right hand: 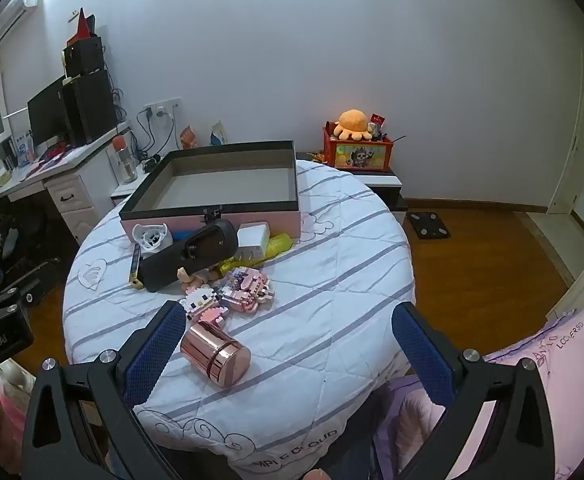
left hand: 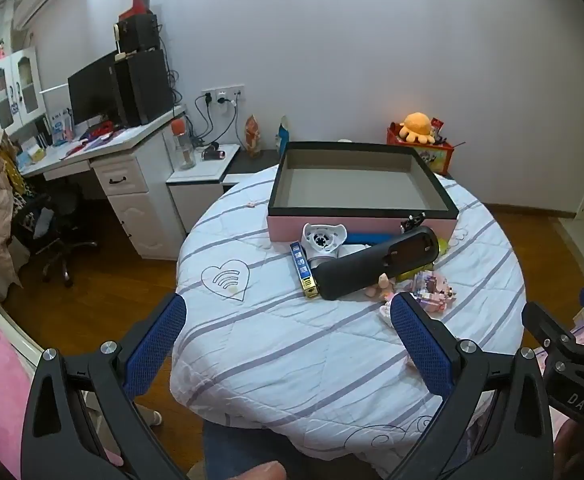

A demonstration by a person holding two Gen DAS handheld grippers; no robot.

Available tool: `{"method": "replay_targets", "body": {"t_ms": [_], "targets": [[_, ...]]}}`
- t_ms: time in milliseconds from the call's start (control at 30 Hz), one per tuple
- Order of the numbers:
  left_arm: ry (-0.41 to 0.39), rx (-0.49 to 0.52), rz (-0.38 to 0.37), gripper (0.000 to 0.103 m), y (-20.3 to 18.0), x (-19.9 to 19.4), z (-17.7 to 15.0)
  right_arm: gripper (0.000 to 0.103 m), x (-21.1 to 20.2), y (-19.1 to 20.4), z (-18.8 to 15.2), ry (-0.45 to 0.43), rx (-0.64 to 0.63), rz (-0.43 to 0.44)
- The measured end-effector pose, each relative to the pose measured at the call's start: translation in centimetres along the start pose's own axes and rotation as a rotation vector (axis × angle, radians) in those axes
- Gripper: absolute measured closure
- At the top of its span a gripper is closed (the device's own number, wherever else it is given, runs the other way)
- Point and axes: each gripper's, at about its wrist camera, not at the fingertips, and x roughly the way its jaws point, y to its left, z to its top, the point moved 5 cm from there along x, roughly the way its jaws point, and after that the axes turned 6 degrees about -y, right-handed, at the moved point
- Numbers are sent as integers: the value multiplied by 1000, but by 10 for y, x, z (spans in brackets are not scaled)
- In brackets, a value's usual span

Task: Organize rigid objects
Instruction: 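Move both tools toward the rose-gold cup and pink block toys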

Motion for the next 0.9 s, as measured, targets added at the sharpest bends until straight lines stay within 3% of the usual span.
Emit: {"method": "replay_targets", "body": {"t_ms": [467,900], "targets": [[82,-8,-12,0,-11,15,9,0,14,3,18,40,-15,22],[71,-7,94,0,-11,29,30,0,39,11,39,48,-35,137]]}}
